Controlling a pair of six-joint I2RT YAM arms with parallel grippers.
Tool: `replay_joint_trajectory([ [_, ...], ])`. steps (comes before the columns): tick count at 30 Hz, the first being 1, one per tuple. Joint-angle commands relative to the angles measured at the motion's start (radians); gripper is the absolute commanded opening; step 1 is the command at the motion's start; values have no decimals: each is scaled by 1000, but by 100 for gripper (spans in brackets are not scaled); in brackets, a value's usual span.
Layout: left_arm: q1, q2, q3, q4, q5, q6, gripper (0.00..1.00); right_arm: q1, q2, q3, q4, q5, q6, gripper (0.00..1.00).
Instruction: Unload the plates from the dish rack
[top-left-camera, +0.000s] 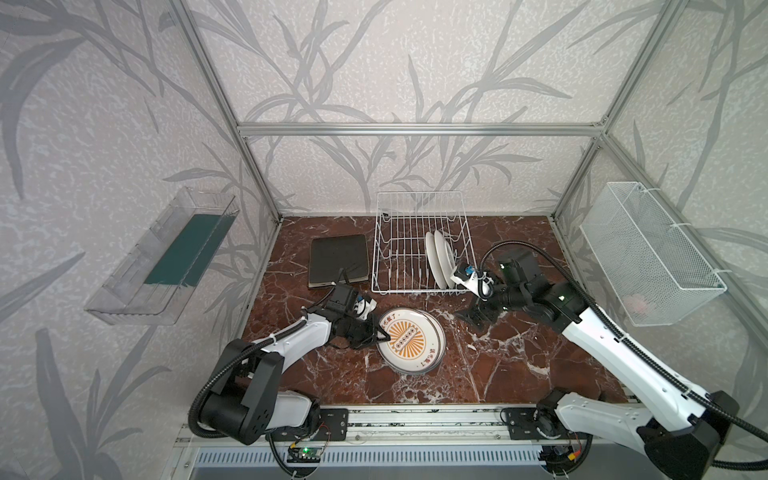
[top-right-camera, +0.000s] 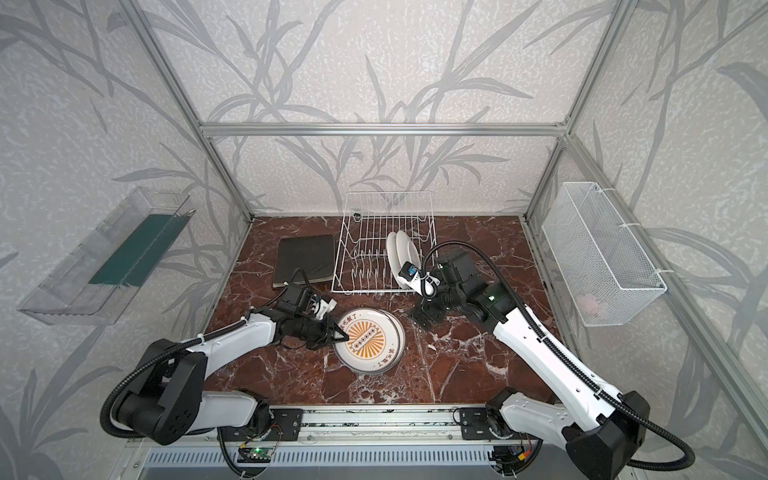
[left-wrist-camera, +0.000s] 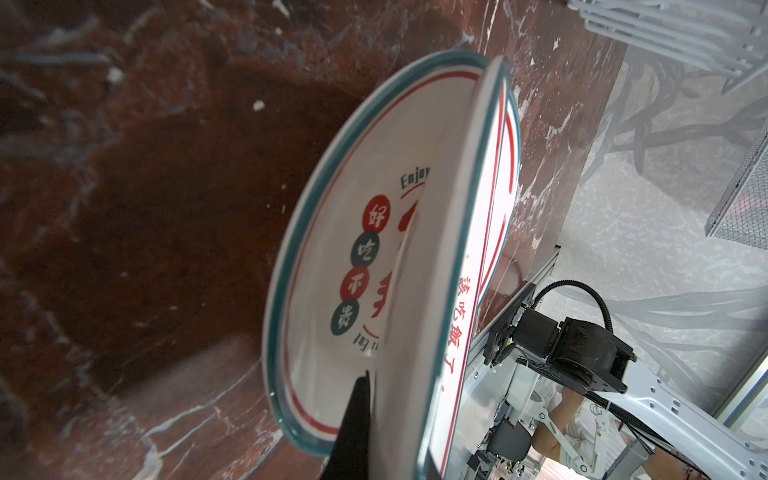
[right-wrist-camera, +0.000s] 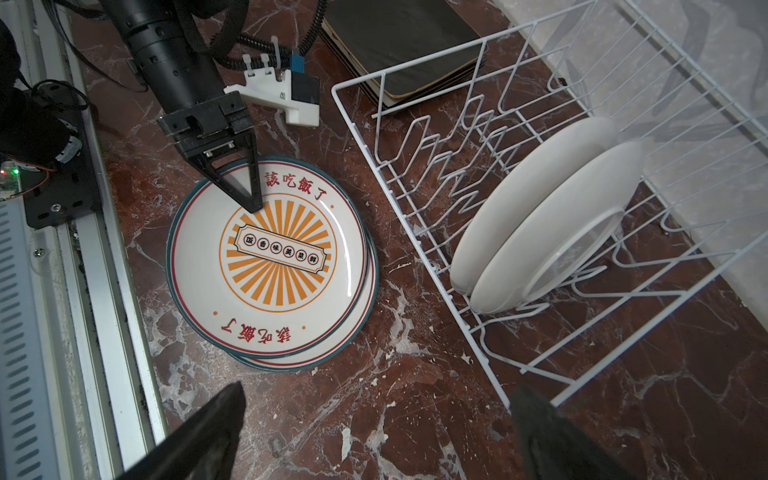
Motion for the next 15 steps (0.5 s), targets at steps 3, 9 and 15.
replay_joint_trajectory([
  [3,-9,31,47,-17,22,31,13,5,42,33,-11,37,-8,99],
  [9,-14,45,54,-41,14,38,33,5,36,25,12,28,5,99],
  [15,-21,54,64,-34,32,23,46,5,40,39,4,25,3,99],
])
